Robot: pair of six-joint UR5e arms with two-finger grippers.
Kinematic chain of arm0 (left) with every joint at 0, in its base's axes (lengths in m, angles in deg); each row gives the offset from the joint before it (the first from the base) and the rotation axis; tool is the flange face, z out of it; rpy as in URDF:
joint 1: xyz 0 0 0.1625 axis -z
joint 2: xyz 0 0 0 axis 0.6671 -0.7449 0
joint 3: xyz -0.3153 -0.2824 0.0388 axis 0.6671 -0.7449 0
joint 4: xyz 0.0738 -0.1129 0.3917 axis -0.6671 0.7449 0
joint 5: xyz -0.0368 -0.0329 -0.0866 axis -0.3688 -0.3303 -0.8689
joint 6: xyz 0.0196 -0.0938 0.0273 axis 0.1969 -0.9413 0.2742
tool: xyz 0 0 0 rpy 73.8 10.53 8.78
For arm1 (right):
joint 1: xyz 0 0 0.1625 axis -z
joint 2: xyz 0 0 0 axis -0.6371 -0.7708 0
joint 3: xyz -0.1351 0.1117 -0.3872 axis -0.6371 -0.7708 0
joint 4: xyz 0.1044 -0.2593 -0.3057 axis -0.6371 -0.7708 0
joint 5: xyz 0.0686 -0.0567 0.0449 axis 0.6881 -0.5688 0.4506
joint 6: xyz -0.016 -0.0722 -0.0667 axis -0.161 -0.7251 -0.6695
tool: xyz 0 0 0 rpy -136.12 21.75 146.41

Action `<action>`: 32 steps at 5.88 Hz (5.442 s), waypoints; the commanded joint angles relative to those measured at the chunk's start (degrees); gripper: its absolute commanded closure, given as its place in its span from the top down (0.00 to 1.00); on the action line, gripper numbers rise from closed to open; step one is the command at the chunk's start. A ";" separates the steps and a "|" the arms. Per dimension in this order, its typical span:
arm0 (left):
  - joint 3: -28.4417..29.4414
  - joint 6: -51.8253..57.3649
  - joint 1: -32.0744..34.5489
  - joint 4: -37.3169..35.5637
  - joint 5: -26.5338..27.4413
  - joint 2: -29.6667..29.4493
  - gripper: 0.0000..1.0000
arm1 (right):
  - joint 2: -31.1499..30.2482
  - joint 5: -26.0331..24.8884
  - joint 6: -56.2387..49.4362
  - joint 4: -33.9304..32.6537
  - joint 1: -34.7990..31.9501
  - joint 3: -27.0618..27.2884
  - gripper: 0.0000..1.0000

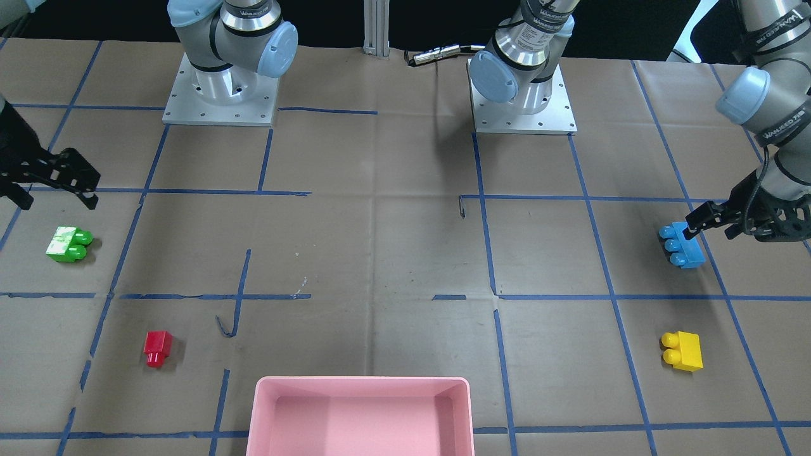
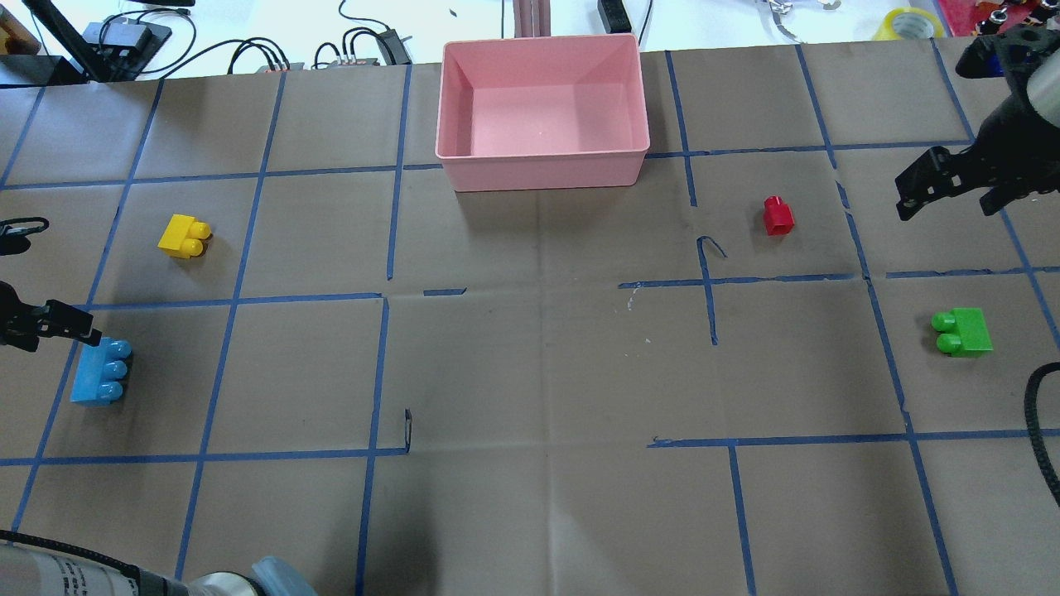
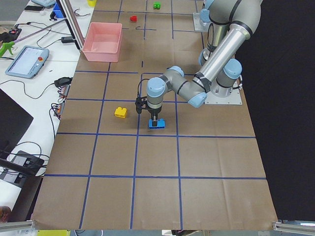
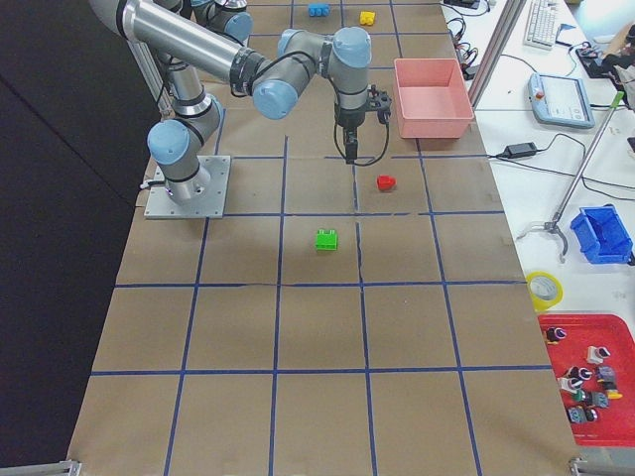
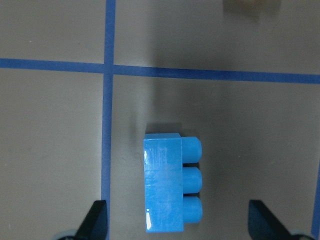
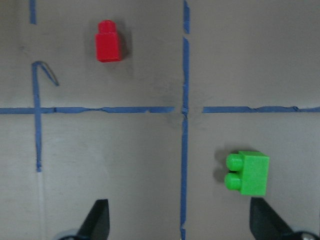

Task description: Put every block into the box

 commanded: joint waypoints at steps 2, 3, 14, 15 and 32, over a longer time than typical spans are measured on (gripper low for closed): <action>-0.17 -0.33 0.31 -4.66 -0.01 -5.43 0.99 | 6.87 -3.01 -1.55 -13.03 6.39 6.97 1.00; -0.17 -0.33 0.22 -6.33 0.07 -6.57 0.99 | 10.30 -2.84 -2.00 -15.42 8.41 7.42 1.00; -0.78 -0.24 0.31 -5.91 -0.10 -7.20 0.48 | 18.15 -3.10 -10.08 -24.14 11.68 12.26 0.99; -0.70 -0.33 0.31 -5.74 -0.10 -6.59 0.39 | 18.15 -3.10 -10.09 -24.14 11.86 12.35 0.98; 73.78 -31.05 56.03 20.75 -4.49 -37.82 0.40 | 11.47 9.14 -9.31 -14.21 5.38 -8.19 0.17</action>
